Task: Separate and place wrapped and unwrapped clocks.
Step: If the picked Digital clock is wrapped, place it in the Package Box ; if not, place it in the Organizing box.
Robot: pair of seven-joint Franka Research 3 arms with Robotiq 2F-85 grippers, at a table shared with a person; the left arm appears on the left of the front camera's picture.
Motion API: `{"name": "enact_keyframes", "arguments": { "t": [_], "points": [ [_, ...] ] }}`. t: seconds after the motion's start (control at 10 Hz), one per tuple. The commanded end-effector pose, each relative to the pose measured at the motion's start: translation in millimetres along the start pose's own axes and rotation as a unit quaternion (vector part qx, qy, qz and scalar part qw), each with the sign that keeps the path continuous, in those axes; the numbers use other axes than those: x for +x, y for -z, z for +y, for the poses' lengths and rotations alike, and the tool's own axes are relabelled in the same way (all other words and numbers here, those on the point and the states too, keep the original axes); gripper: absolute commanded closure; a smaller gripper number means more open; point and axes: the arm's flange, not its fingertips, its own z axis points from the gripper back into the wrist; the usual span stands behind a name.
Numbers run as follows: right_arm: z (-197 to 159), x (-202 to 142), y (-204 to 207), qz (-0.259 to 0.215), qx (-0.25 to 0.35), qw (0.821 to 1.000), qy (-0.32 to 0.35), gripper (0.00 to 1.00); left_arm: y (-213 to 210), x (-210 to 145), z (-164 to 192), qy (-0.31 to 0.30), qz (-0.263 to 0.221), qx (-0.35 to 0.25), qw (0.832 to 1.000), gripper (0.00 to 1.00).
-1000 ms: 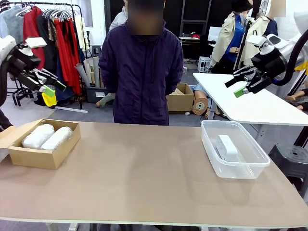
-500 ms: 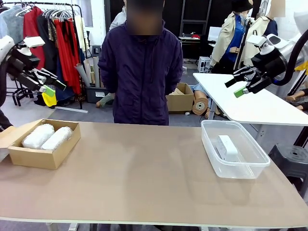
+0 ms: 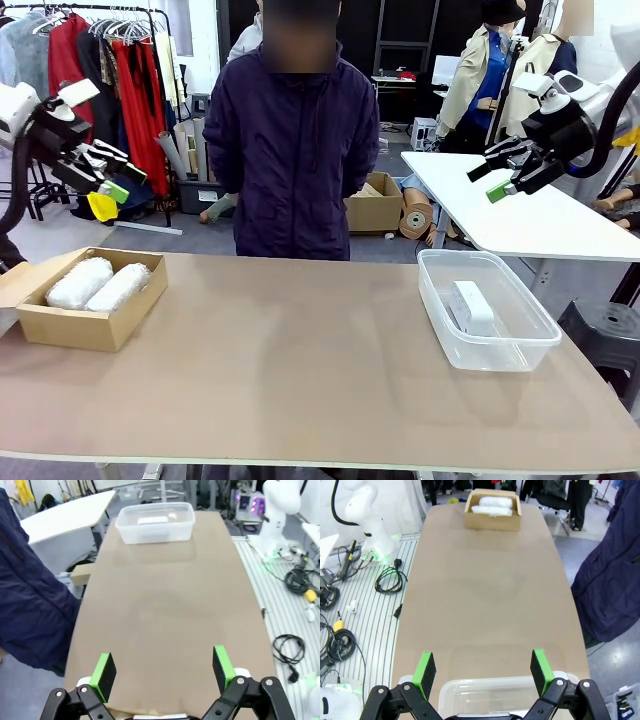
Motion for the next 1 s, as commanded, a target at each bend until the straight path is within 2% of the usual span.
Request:
{"name": "enact_keyframes", "arguments": {
  "t": [0.0, 0.9],
  "points": [
    [4, -1, 1, 0.003, 0.0, 1.0, -0.006, 0.0, 17, -2, -9, 0.03, -0.024, 0.029, 0.999, 0.0],
    [4, -1, 1, 0.003, 0.0, 1.0, -0.006, 0.0, 30, 4, -10, 0.013, 0.002, 0.031, 0.999, 0.0]
  ]
}}
